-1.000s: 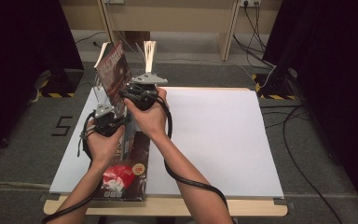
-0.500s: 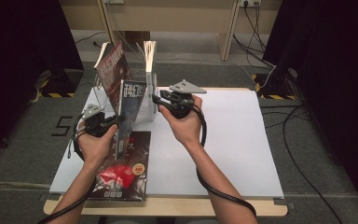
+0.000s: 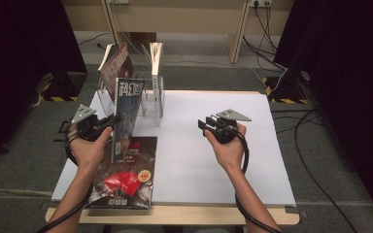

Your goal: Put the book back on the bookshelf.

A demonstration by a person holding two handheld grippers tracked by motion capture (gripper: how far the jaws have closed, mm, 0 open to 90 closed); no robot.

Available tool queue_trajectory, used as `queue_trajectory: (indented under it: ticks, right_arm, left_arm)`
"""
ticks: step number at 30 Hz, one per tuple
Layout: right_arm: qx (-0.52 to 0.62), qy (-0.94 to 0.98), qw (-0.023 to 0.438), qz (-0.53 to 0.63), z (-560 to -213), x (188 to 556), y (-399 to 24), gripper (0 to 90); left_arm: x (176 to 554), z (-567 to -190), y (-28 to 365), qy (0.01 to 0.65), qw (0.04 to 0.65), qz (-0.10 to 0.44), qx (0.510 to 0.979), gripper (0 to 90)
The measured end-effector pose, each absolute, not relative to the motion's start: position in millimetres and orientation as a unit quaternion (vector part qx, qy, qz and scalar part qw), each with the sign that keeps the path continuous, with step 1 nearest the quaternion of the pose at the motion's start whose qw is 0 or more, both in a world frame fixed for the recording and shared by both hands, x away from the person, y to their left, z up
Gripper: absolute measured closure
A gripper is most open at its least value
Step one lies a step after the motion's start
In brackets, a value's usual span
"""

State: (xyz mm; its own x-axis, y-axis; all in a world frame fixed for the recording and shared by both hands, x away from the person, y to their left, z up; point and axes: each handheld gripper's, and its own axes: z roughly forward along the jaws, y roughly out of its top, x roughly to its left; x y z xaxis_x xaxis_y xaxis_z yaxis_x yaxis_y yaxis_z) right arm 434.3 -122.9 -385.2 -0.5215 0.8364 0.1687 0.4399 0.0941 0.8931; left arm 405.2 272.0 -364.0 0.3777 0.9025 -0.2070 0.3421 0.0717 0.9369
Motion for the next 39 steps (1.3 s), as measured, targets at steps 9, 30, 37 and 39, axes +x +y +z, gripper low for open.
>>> queue_trajectory:
  ticks: [9, 30, 37, 39]
  right_arm:
    - [0.483, 0.706, 0.195, 0.480, -415, 420, -157, 62.0]
    - [0.531, 0.686, 0.196, 0.457, -455, 400, -202, 62.1]
    - [0.539, 0.680, 0.192, 0.458, -462, 398, -206, 62.1]
    - [0.540, 0.678, 0.193, 0.459, -464, 398, -207, 62.0]
  left_arm:
    - [408, -361, 278, 0.487, 0.553, 0.263, 0.623, 82.9]
    - [431, -344, 290, 0.488, 0.572, 0.271, 0.601, 83.0]
    - [449, -339, 290, 0.488, 0.572, 0.284, 0.595, 82.9]
    - [453, -339, 290, 0.489, 0.570, 0.288, 0.594, 82.9]
